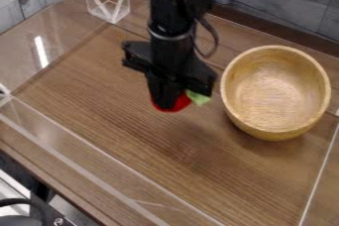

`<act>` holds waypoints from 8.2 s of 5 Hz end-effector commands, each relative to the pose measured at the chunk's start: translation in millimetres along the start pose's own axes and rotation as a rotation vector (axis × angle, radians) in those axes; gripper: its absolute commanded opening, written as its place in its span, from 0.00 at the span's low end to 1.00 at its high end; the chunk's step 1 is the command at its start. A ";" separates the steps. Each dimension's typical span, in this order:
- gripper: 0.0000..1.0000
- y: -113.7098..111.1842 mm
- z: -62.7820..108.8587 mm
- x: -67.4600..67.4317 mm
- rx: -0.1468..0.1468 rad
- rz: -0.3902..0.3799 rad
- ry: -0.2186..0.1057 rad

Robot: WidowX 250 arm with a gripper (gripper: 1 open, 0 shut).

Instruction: Move the red fruit to the right

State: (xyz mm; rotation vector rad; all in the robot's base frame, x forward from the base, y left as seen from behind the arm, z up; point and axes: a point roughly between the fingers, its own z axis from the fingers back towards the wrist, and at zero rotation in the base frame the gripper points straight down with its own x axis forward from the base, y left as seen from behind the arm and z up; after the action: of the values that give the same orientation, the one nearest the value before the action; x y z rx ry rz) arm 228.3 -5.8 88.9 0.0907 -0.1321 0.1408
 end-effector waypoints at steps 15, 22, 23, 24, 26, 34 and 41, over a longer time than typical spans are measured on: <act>1.00 -76.5 -37.2 -46.2 -0.094 -0.054 0.095; 1.00 -88.7 38.5 -3.3 -0.147 -0.086 0.005; 0.00 -90.2 29.2 -8.2 -0.137 -0.089 0.021; 0.00 -89.5 29.9 -5.5 -0.132 -0.088 0.018; 0.00 -89.8 29.2 -5.6 -0.122 -0.090 0.024; 0.00 -91.1 26.5 -4.7 -0.097 -0.083 0.035; 0.00 -69.8 20.1 -2.0 -0.081 -0.044 0.067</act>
State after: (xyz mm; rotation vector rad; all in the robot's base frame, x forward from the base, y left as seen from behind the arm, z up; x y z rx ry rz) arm 228.4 -78.5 94.3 0.0199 -0.0334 0.0835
